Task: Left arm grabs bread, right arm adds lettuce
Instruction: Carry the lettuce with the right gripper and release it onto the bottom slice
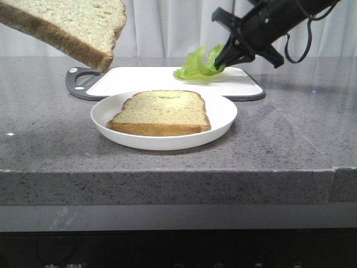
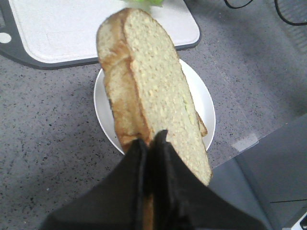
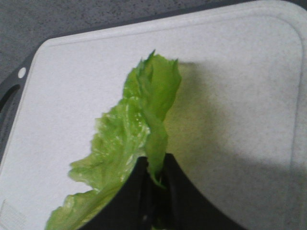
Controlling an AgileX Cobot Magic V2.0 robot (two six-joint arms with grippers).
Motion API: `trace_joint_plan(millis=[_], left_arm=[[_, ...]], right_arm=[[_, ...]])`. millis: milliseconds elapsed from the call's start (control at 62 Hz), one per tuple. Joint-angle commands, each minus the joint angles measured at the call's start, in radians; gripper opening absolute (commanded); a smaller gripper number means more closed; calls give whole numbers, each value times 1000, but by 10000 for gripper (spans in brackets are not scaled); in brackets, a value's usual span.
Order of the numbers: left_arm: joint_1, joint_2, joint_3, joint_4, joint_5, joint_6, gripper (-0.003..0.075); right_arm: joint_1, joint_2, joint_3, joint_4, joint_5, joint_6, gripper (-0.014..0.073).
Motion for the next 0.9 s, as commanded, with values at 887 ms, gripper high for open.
trace_joint_plan(millis=[887], left_arm=[[3, -24, -28, -56, -39, 4, -20]], right_arm=[[-6, -553, 747, 741, 393, -928, -118]])
